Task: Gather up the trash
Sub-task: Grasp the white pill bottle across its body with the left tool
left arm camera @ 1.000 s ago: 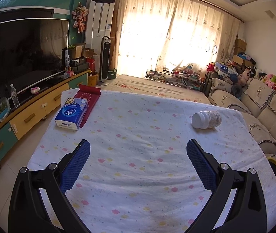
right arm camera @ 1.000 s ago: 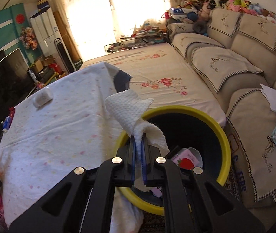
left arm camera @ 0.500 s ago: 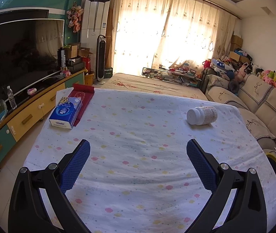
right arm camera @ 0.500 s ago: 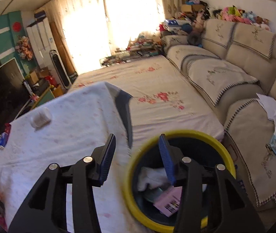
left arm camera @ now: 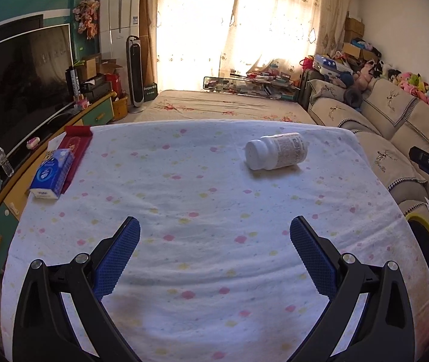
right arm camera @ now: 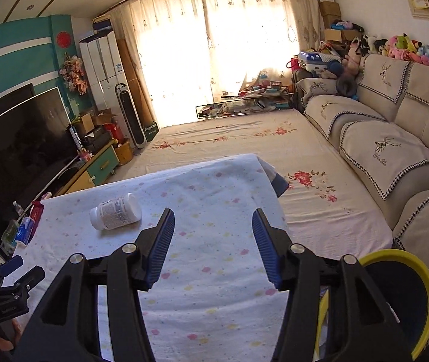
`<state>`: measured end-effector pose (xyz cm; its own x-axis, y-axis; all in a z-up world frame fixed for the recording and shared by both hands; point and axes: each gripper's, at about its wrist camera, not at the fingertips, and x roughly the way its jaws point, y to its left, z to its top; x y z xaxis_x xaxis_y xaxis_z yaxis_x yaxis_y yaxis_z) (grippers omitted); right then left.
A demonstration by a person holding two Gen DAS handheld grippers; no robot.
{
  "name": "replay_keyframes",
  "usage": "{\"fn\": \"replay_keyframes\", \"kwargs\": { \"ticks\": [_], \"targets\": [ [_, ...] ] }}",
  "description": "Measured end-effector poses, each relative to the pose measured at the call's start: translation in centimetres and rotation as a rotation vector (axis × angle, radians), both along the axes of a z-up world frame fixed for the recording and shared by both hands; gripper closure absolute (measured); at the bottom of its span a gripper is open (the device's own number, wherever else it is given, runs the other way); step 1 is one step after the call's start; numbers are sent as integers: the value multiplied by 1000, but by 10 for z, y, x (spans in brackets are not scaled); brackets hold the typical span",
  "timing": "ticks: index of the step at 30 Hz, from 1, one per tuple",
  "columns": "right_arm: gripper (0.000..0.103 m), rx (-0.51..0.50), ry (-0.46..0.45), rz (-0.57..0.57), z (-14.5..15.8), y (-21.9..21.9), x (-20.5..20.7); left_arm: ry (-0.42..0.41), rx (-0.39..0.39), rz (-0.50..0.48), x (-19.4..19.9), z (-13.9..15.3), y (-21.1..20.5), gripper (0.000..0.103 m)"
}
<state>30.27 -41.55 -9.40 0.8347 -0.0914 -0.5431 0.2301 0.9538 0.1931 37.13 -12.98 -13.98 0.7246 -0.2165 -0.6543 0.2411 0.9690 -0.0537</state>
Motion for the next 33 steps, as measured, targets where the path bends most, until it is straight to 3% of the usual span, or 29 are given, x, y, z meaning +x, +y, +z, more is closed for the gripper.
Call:
{"fn": "replay_keyframes", "kwargs": {
  "ticks": [6,14,19,26,31,33],
  "targets": [
    [51,58,-42,-97,-2,-27,-6,16,-35,32,34,5,-67,5],
    [51,111,-14,-94,-13,-37,0,4,19,176,88,-8,-122,5],
    [51,123,-5,-83,-15,-33,1,-19,55,217,106,-8,-138,5],
    [51,128,4,-67,-17,-30,4,86,32,263,135,-26,-141,5],
    [51,122,7,-52,-17,-25,4,97,43,265,147,-34,-142,5],
    [51,120,7,-50,-18,-24,4,104,43,258,151,-35,-144,10]
  ]
}}
